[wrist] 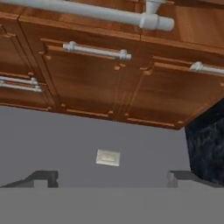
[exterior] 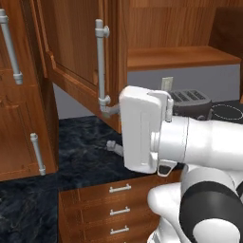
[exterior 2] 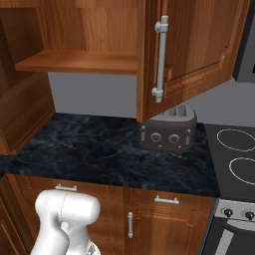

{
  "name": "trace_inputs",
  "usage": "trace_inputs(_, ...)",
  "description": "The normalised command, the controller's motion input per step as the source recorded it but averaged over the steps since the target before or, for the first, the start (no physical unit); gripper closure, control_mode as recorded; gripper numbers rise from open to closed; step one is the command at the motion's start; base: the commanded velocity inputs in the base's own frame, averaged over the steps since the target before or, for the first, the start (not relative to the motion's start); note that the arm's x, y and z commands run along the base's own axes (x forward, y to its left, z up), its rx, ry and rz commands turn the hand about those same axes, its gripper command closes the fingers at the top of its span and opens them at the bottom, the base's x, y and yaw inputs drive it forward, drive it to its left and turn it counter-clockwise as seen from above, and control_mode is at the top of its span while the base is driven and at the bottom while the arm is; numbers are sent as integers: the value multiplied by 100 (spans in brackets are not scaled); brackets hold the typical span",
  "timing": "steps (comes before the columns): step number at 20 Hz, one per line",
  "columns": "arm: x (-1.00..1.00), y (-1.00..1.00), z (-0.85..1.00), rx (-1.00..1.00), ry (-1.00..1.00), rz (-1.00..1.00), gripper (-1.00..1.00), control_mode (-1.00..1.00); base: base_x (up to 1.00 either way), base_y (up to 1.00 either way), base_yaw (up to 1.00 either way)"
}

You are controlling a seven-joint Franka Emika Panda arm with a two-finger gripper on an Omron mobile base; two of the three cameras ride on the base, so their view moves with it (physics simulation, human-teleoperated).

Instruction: Close all open cabinet doors.

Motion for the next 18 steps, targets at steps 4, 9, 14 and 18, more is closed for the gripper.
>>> trace_inputs(4,20,31,11,10,5,-25,-100,-100,0,0,0)
trace_inputs(9,24,12,30,8,19,-25,-100,-100,0,0,0)
trace_inputs(14,26,10,19,8,27,-25,-100,-100,0,0,0)
trace_inputs(18,46,11,0,13,15,-15,-100,-100,0,0,0)
